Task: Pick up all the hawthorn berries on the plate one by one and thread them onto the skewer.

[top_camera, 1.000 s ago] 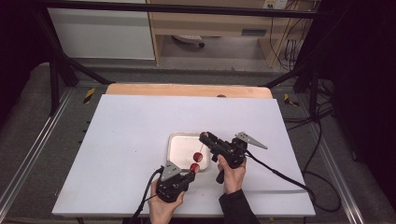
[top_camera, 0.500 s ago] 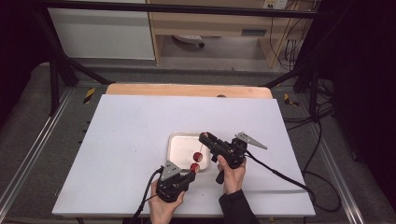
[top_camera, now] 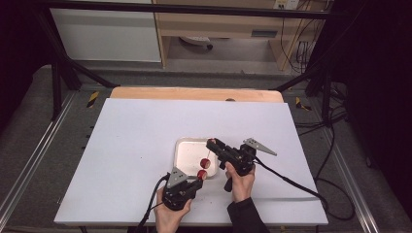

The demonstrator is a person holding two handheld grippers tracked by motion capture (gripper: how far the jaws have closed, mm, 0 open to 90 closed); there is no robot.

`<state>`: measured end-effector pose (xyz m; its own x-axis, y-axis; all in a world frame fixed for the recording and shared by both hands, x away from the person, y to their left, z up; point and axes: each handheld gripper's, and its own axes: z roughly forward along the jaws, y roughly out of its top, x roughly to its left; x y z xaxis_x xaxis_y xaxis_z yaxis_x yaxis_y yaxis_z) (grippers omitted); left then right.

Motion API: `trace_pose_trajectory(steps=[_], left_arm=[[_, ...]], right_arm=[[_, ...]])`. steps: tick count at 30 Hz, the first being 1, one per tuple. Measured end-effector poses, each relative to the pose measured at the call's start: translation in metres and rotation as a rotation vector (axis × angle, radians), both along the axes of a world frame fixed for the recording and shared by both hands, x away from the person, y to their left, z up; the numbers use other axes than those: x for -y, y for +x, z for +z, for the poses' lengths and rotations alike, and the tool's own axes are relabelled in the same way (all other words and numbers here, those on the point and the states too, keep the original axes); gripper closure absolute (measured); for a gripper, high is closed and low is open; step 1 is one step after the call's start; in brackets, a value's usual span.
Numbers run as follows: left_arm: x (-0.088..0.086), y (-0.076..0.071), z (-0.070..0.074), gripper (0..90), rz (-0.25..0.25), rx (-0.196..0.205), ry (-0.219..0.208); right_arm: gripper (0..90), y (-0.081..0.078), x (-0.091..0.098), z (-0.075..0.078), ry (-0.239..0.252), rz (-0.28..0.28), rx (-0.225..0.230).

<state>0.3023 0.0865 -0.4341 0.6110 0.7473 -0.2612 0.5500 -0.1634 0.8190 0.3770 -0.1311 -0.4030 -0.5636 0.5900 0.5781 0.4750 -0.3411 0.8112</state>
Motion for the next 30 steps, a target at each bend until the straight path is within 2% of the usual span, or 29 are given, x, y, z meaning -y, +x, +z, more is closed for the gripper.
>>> trace_pose_trajectory(steps=[4, 9, 18, 24, 27, 30], left_arm=[[0.0014, -0.0006, 0.0000, 88.3, 0.001, -0.008, -0.017], [0.0019, -0.0004, -0.0002, 88.3, 0.003, -0.013, -0.018], [0.0002, -0.0005, 0.0010, 88.3, 0.013, 0.005, -0.032], [0.0023, 0.0009, 0.0000, 88.3, 0.022, -0.018, -0.056], [0.0041, 0.0012, 0.0001, 88.2, 0.019, -0.034, -0.083], [0.0050, 0.0027, -0.0005, 88.2, 0.016, -0.050, -0.090]], right_arm=[[62.0, -0.0002, -0.0003, 0.0000, 0.004, 0.001, 0.000], [62.0, -0.0008, 0.0001, 0.0010, 0.012, 0.003, 0.000], [62.0, -0.0012, -0.0004, 0.0005, 0.014, 0.012, -0.007], [61.9, -0.0036, -0.0025, -0.0021, 0.013, 0.012, 0.000], [62.0, -0.0049, -0.0028, -0.0031, -0.001, 0.012, 0.007], [61.9, -0.0061, -0.0038, -0.0047, -0.011, 0.014, 0.011]])
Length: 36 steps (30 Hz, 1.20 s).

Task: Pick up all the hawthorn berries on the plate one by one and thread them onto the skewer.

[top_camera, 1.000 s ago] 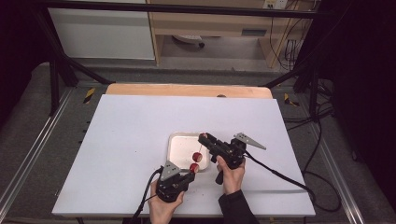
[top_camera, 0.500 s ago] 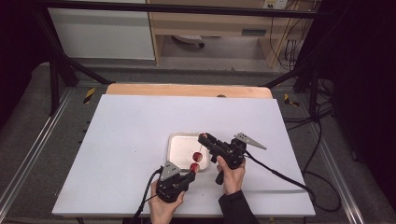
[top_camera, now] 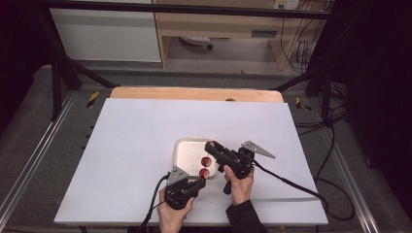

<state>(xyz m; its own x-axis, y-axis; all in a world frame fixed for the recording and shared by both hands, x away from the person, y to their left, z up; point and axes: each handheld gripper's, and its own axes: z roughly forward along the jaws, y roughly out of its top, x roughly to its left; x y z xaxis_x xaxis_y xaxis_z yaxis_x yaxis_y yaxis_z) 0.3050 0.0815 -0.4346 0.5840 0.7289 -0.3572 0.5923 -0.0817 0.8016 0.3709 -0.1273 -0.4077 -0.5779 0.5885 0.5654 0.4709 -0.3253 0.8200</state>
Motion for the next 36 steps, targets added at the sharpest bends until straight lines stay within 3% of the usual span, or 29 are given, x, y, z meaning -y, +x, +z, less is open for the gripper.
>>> trace_pose_trajectory(steps=[6, 9, 12, 15, 23, 26, 30, 36], left_arm=[[0.001, 0.001, -0.002, 88.1, -0.034, -0.030, -0.030], [0.001, 0.001, -0.002, 88.1, -0.024, -0.017, -0.037], [0.001, 0.001, -0.003, 88.3, -0.005, -0.003, -0.053], [0.000, 0.002, -0.001, 88.3, 0.002, 0.001, -0.063], [-0.001, 0.002, -0.003, 88.3, -0.001, 0.031, -0.049], [-0.004, 0.002, -0.002, 88.2, 0.002, 0.047, -0.040], [-0.011, 0.003, -0.001, 88.3, 0.011, 0.066, -0.021], [-0.023, 0.003, 0.001, 88.2, 0.017, 0.106, 0.026]], right_arm=[[61.9, -0.001, 0.002, 0.000, -0.038, 0.026, 0.030], [61.8, -0.001, 0.003, 0.001, -0.053, 0.028, 0.027], [61.6, -0.002, 0.003, 0.002, -0.023, 0.045, -0.005], [61.8, -0.002, 0.002, 0.002, -0.025, 0.043, -0.028], [61.4, -0.004, 0.003, 0.002, -0.032, 0.049, -0.005], [50.3, -0.004, 0.005, 0.004, -0.038, 0.065, -0.003], [40.3, -0.003, 0.010, 0.008, -0.087, 0.068, 0.001], [22.7, 0.003, 0.018, 0.011, -0.219, 0.078, -0.008]])
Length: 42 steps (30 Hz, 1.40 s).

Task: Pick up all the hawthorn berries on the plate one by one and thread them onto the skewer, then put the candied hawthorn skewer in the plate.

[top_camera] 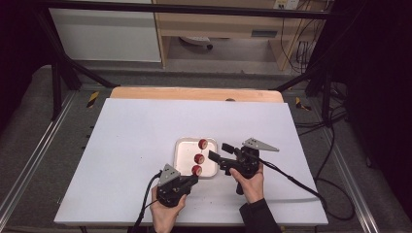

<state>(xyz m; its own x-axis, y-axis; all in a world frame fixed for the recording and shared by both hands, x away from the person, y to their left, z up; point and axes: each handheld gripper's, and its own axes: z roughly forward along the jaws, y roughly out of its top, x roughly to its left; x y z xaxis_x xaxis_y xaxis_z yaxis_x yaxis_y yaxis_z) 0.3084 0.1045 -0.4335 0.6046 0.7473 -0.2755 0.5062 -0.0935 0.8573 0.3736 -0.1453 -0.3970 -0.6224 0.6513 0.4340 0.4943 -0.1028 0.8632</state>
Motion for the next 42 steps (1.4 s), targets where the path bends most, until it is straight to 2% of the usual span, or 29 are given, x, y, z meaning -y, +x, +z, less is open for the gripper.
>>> trace_pose_trajectory(steps=[4, 7, 12, 18, 28, 33, 42], left_arm=[[-0.007, 0.000, 0.002, 88.2, -0.002, 0.018, 0.029], [-0.010, 0.000, 0.003, 88.2, -0.008, 0.020, 0.049], [-0.016, 0.001, 0.006, 88.2, -0.014, 0.027, 0.081], [-0.023, 0.006, 0.013, 88.2, -0.018, 0.021, 0.133], [-0.030, 0.018, 0.027, 88.1, -0.030, 0.008, 0.213], [-0.027, 0.025, 0.030, 88.1, -0.039, -0.009, 0.243], [-0.021, 0.042, 0.038, 88.1, -0.051, -0.053, 0.299]], right_arm=[[13.8, 0.004, 0.005, -0.001, -0.097, 0.012, 0.019], [8.0, 0.007, 0.010, -0.004, -0.185, 0.035, 0.014], [5.3, 0.006, 0.020, -0.013, -0.356, 0.069, -0.001], [2.5, 0.004, 0.035, -0.023, -0.494, 0.104, -0.030], [1.8, -0.005, 0.064, -0.041, -0.564, 0.096, -0.066], [1.8, -0.011, 0.078, -0.047, -0.564, 0.083, -0.085], [1.9, -0.018, 0.093, -0.051, -0.573, 0.069, -0.084]])
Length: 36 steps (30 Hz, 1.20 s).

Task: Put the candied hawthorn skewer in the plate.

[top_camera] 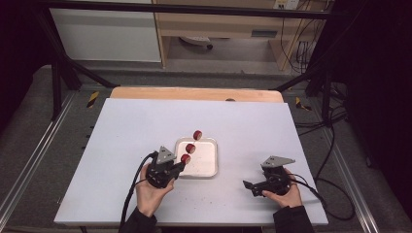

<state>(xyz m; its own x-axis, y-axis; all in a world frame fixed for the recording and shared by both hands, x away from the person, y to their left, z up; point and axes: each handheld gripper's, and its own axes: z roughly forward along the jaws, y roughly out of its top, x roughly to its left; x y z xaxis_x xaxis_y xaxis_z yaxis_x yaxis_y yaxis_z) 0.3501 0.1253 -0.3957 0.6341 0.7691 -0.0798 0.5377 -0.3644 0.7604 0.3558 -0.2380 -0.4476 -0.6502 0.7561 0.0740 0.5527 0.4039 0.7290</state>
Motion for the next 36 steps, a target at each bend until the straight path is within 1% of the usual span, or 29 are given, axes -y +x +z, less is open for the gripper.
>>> trace_pose_trajectory(steps=[3, 6, 8, 11, 14, 16, 17, 18, 19, 23, 27, 31, 36], left_arm=[[0.005, 0.006, 0.001, 88.1, 0.000, -0.016, 0.024], [0.009, 0.014, 0.001, 88.1, 0.002, -0.035, 0.045], [0.012, 0.019, -0.001, 88.1, 0.011, -0.044, 0.064], [0.016, 0.027, -0.006, 88.2, 0.025, -0.068, 0.091], [0.020, 0.034, -0.012, 88.2, 0.039, -0.096, 0.112], [0.024, 0.037, -0.015, 88.1, 0.041, -0.125, 0.123], [0.025, 0.039, -0.017, 88.1, 0.047, -0.136, 0.138], [0.026, 0.040, -0.019, 88.1, 0.054, -0.145, 0.151], [0.028, 0.041, -0.021, 88.1, 0.060, -0.155, 0.156], [0.032, 0.044, -0.027, 88.1, 0.063, -0.196, 0.186], [0.035, 0.044, -0.029, 88.1, 0.060, -0.212, 0.198], [0.036, 0.045, -0.030, 88.1, 0.061, -0.224, 0.203], [0.039, 0.047, -0.033, 88.1, 0.060, -0.213, 0.216]], right_arm=[[1.9, -0.001, 0.002, 0.000, -0.011, -0.003, 0.000], [1.9, -0.002, 0.002, 0.000, -0.006, -0.003, 0.003], [1.9, -0.002, 0.002, 0.000, -0.006, -0.002, 0.001], [1.9, -0.002, 0.002, 0.000, -0.005, -0.002, 0.000], [2.0, -0.002, 0.003, 0.000, -0.003, -0.005, 0.003], [2.1, -0.002, 0.004, 0.001, 0.004, -0.007, 0.000], [2.0, -0.002, 0.004, 0.000, 0.005, -0.007, -0.002], [2.0, -0.002, 0.005, 0.000, 0.001, -0.007, -0.005], [2.0, -0.003, 0.005, 0.000, 0.001, -0.005, -0.002], [2.0, -0.003, 0.006, -0.001, 0.004, -0.006, -0.006], [2.1, -0.003, 0.006, 0.000, 0.009, -0.006, 0.001], [2.1, -0.002, 0.006, 0.000, 0.008, -0.006, -0.003], [2.2, -0.002, 0.006, 0.000, 0.010, -0.008, -0.004]])
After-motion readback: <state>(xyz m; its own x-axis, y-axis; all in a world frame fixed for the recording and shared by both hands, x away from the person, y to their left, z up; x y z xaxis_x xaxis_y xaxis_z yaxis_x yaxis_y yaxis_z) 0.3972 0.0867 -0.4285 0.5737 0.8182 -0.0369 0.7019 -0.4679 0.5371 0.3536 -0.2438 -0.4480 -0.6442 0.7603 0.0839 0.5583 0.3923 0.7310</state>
